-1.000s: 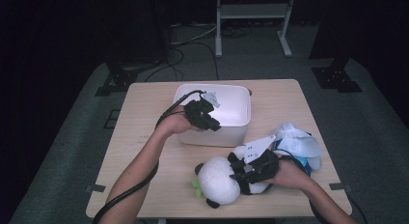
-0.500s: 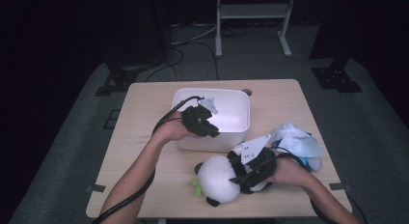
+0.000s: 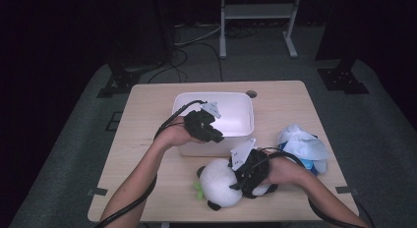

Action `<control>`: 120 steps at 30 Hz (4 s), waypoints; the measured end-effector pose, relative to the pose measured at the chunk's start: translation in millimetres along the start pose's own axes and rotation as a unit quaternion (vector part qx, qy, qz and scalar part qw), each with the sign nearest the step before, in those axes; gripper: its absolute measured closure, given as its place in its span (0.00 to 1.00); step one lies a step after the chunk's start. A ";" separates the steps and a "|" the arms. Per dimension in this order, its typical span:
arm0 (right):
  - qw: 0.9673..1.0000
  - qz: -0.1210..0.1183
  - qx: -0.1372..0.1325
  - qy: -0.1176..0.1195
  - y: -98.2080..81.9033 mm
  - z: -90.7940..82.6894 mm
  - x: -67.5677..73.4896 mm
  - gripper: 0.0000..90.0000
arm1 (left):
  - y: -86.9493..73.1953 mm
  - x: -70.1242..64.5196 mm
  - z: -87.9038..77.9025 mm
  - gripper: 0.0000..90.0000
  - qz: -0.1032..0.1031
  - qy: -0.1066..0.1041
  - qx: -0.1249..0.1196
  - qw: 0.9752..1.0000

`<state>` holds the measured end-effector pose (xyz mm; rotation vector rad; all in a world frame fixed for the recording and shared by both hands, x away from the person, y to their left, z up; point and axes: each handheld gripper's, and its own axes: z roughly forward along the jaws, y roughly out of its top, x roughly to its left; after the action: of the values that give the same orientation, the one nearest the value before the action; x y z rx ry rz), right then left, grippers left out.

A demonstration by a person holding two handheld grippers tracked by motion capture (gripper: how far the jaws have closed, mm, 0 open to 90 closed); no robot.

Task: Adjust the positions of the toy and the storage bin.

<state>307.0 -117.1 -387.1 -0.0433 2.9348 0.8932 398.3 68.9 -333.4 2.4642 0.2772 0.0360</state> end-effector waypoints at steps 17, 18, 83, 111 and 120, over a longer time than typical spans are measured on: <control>0.999 -0.008 -0.003 -0.035 0.7 -0.7 9.2 0.75 | -6.5 -5.2 8.6 0.87 -0.004 -0.019 0.013 1.000; 0.999 -0.007 -0.008 -0.036 -0.2 -2.7 9.6 0.77 | -6.1 -6.3 8.1 0.87 -0.003 -0.016 0.017 1.000; 0.989 0.066 -0.130 -0.004 -7.6 -39.0 13.0 0.92 | -53.2 -28.5 -71.3 0.49 -0.022 0.037 -0.063 0.997; 0.983 0.077 -0.165 -0.007 2.4 -64.2 14.3 0.95 | -65.8 -31.0 -90.9 0.45 -0.029 0.054 -0.073 0.995; 0.984 0.073 -0.163 -0.016 12.9 -82.6 14.5 0.95 | -71.2 -32.0 -96.8 0.44 -0.032 0.057 -0.077 0.995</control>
<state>286.7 -152.5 -312.7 0.1687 2.7569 1.3742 344.3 175.6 -299.4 2.3031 0.3878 0.1660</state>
